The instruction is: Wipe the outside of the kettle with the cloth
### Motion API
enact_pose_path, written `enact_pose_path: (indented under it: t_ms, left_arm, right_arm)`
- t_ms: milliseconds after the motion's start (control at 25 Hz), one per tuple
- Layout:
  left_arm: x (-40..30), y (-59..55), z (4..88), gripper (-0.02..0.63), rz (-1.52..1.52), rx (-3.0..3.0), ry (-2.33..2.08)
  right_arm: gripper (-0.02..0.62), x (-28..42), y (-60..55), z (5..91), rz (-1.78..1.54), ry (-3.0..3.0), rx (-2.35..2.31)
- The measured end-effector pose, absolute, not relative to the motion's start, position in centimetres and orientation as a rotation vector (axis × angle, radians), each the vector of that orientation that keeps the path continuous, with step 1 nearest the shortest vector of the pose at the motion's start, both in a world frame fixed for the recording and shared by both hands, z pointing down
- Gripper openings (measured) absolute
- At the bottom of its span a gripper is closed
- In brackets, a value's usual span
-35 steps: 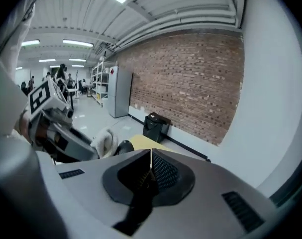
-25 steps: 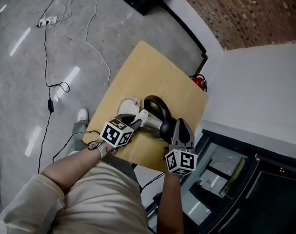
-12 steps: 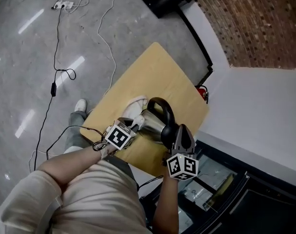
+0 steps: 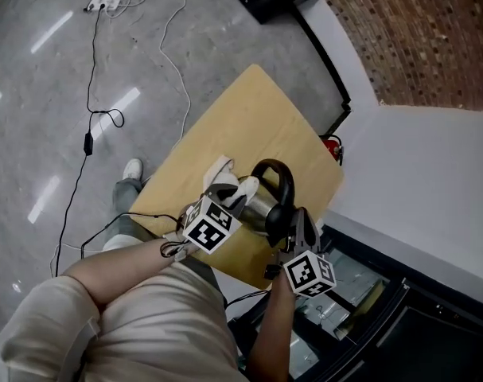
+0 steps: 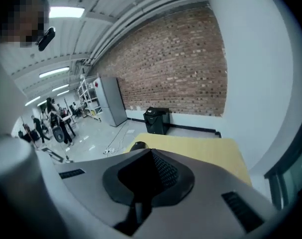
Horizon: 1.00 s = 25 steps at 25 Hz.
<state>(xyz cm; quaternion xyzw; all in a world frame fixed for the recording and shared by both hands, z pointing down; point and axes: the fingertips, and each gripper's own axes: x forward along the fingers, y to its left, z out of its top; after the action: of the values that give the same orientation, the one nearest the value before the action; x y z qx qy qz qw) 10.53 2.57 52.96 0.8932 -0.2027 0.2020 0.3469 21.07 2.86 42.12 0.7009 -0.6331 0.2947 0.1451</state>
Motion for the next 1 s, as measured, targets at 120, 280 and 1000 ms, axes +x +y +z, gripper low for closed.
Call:
enact_pose_path:
  t_ms: [120,280,1000]
  left_arm:
    - [13.4,-0.9,52.3,0.063,0.518,2.357,-0.469]
    - [16.8,-2.0,50.2,0.063,0.560,2.543,-0.313]
    - [8.3,7.6,45.4,0.064,0.295,2.403,-0.034]
  right_arm:
    - [0.009,20.4,4.4,42.3,1.088,-1.799,2.114]
    - [0.009,19.2,6.6,42.5,1.211,-1.793,2.198]
    - [0.009,11.2,4.1,41.4,0.148,-1.883,1.552]
